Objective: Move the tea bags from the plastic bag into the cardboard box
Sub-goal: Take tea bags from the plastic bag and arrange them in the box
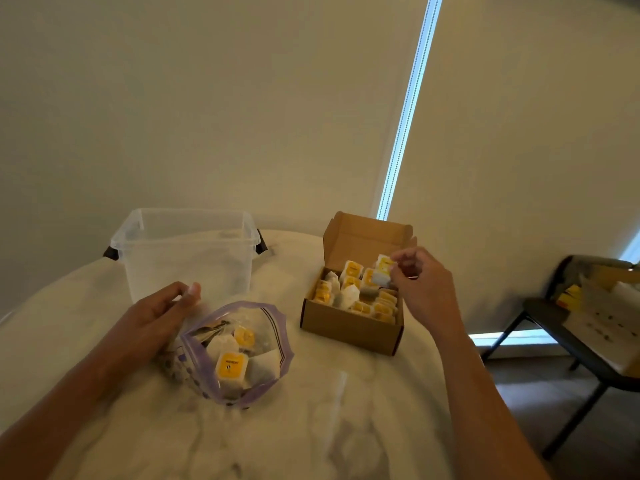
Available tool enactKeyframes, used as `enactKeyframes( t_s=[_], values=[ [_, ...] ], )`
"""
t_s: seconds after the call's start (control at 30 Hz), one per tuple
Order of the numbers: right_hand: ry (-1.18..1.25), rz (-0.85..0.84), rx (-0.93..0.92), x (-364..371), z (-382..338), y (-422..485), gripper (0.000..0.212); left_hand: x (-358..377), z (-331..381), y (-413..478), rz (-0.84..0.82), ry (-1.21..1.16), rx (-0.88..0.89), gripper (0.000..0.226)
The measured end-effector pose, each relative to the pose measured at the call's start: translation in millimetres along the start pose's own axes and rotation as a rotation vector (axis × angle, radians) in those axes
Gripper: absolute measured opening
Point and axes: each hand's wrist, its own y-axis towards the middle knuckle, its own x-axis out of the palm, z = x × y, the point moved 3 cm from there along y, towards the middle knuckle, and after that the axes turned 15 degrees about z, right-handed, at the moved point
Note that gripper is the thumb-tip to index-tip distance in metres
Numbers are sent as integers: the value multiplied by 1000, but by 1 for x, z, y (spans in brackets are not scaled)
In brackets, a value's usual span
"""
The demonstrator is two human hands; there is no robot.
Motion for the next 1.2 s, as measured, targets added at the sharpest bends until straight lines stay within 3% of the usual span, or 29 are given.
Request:
enactKeyframes(
  t_s=[0.13,0.27,0.5,0.7,0.77,0.9,0.97,1.1,1.2],
  values=[
    [-145,-170,-21,19,-8,1,12,-1,1,0,-18,-9,18,65],
    [-228,-297,-9,28,-1,3,10,0,1,-1,-5,2,19,44],
    [-284,-171,-70,31,16,1,17,1,1,0,-13,39,22,46],
    [-124,-64,-168,24,-19,-11,16,-1,1,0,-9,6,-5,75],
    [27,-199,-231,29,-54,-34,11,-1,1,1,-18,15,-16,77],
    [233,-749,-275,46,-121,-97,17,-2,-2,1,-6,12,-36,79],
    [245,-909,-383,54,-138,-122,16,-3,-3,1,1,-21,-16,83],
    [-63,-824,-676,76,-135,-145,37,-2,0,-1,-3,-37,16,79],
    [-253,-798,-605,83,-127,-147,45,-2,2,-3,-11,-36,23,79]
  ],
)
